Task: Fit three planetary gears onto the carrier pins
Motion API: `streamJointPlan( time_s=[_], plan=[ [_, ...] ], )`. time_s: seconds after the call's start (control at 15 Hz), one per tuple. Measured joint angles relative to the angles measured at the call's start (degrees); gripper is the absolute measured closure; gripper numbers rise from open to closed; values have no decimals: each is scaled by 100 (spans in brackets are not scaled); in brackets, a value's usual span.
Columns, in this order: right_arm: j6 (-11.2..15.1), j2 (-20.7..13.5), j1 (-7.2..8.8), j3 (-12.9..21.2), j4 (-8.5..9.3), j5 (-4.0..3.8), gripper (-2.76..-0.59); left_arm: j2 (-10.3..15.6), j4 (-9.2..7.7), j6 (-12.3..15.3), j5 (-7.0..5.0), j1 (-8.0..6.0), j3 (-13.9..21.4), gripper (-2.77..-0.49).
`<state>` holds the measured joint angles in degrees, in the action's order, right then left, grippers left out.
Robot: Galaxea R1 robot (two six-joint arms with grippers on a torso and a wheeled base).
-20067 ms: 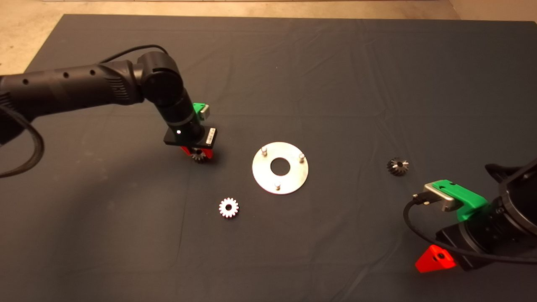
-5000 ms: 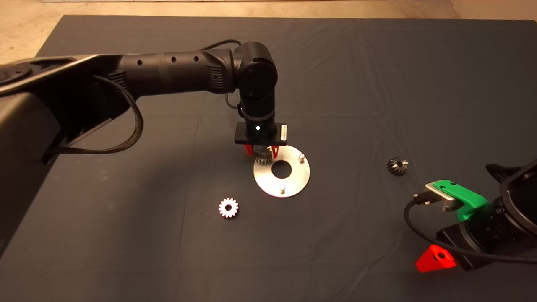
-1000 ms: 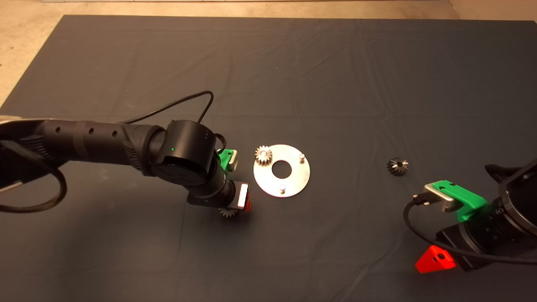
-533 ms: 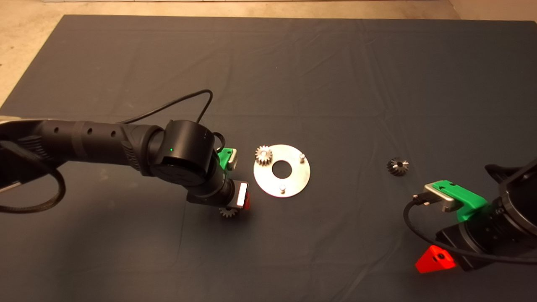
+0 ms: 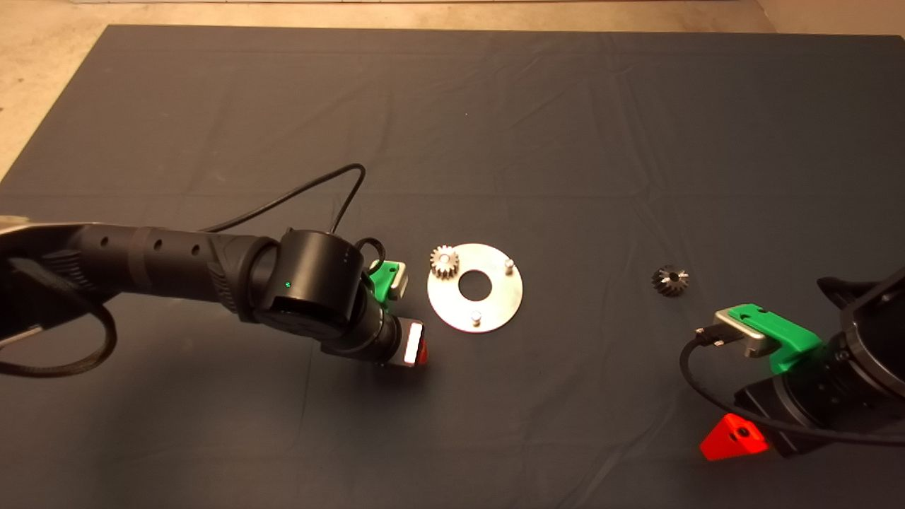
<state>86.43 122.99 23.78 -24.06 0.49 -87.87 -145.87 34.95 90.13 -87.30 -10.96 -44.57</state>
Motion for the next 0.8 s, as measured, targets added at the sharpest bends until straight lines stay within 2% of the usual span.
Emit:
streamJointPlan(
  time_s=[0.13,0.2,0.4,0.47,0.6,0.73,0.8],
  plan=[
    [0,0,0,0,-1,0,-273,0,29,-2,1,30,9,-208],
    [0,0,0,0,-1,0,-273,1,40,-2,1,33,9,-197],
    [0,-4,0,0,2,-2,-273,31,135,-2,0,33,11,-191],
    [0,-4,0,0,0,0,-273,30,154,-2,1,33,11,-181],
    [0,-3,0,0,2,0,-273,30,184,-2,0,33,11,-180],
    [0,-6,0,0,-1,0,-273,30,224,0,1,33,11,-165],
    [0,-11,0,0,0,0,-273,30,245,0,1,33,11,-165]
  ],
)
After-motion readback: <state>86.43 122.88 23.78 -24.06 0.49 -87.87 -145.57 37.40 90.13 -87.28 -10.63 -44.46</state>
